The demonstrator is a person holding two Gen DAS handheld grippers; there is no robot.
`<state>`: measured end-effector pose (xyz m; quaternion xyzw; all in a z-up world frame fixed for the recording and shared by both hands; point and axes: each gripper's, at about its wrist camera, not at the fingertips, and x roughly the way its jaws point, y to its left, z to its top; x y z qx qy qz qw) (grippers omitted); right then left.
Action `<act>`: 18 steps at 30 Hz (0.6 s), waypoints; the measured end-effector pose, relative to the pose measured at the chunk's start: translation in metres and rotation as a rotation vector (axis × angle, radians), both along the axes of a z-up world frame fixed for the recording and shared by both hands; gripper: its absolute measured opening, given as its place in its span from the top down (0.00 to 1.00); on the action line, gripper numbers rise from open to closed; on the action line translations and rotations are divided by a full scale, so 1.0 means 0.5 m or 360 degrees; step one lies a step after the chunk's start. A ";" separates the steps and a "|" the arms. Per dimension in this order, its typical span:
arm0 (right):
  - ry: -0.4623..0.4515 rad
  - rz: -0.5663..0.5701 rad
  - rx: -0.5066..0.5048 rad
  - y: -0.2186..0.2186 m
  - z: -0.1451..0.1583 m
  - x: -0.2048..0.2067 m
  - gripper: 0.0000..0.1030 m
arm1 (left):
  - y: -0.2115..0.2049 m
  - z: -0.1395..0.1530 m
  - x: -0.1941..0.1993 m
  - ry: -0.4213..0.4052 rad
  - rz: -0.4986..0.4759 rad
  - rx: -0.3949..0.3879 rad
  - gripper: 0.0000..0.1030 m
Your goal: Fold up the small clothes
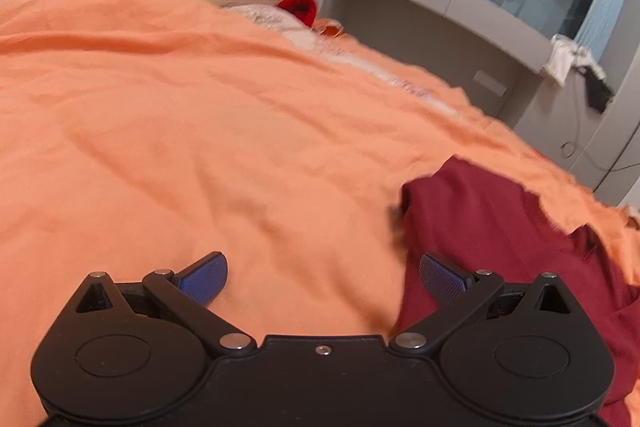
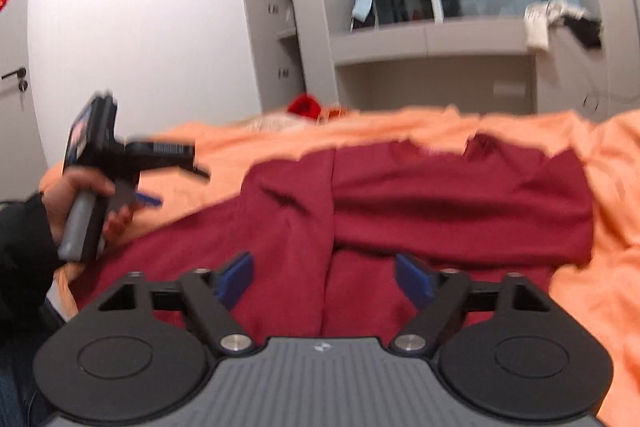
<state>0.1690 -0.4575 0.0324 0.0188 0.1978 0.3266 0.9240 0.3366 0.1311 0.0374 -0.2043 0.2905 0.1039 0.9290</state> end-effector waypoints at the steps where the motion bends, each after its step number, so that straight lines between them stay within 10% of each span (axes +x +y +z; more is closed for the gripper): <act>1: 0.0039 0.0020 -0.0030 0.007 -0.005 0.008 0.33 | 0.000 0.003 0.007 -0.0040 -0.0018 -0.0002 0.01; 18: 0.0073 0.0098 -0.0033 0.009 -0.039 0.018 0.41 | -0.031 -0.026 0.240 -0.0175 -0.0588 0.0217 0.01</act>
